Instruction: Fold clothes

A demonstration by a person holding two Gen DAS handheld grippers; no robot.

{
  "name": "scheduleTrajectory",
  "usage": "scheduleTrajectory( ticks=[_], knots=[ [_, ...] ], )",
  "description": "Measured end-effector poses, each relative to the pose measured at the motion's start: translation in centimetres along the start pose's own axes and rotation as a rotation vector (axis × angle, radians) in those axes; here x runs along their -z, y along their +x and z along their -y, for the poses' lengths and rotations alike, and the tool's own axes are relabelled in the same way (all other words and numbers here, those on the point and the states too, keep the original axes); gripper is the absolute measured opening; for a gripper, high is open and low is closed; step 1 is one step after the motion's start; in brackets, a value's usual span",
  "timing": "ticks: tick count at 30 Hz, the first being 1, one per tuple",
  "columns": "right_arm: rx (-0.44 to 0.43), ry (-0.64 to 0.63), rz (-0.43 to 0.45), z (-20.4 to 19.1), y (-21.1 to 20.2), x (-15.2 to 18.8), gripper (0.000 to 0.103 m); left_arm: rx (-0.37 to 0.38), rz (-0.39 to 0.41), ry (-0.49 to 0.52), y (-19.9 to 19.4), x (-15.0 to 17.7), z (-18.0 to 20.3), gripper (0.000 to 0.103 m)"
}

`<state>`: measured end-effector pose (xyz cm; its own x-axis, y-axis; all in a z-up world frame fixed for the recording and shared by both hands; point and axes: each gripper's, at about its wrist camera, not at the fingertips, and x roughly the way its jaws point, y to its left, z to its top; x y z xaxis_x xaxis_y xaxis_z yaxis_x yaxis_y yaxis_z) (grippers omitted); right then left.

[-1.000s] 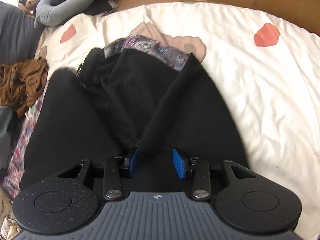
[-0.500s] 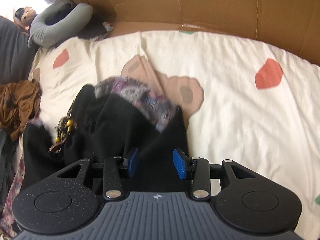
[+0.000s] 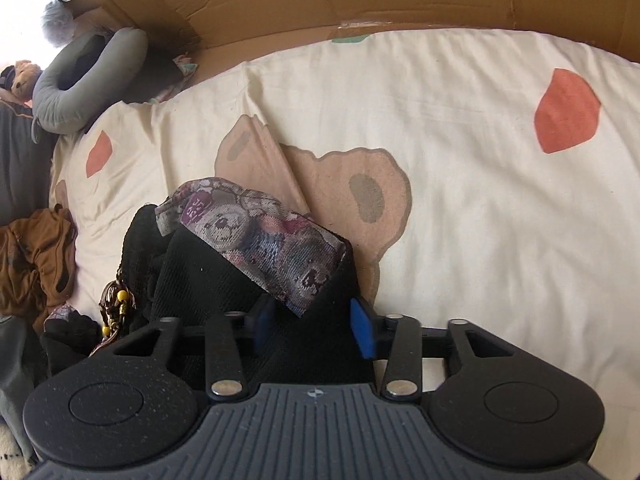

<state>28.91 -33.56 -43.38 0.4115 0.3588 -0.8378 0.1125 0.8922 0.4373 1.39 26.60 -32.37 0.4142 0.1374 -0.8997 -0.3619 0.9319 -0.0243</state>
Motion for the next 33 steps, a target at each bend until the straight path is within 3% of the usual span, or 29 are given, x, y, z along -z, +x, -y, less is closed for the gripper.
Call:
scheduleTrajectory(
  ticks=[2,5,20,33],
  knots=[
    [-0.009,-0.008,-0.003,0.2,-0.1,-0.1,0.006,0.021,0.014,0.01,0.1,-0.8,0.8,0.028],
    [-0.009,-0.023,0.014,0.6,-0.9,0.0,0.002,0.052,0.035,0.021,0.2,-2.0,2.1,0.031],
    [0.02,0.087,0.089,6.4,-7.8,2.4,0.001,0.188,0.102,0.103,1.3,-6.2,8.2,0.04],
    [0.06,0.177,0.08,9.8,-11.3,6.6,0.0,0.43,0.196,0.295,3.7,-11.1,22.1,0.055]
  ],
)
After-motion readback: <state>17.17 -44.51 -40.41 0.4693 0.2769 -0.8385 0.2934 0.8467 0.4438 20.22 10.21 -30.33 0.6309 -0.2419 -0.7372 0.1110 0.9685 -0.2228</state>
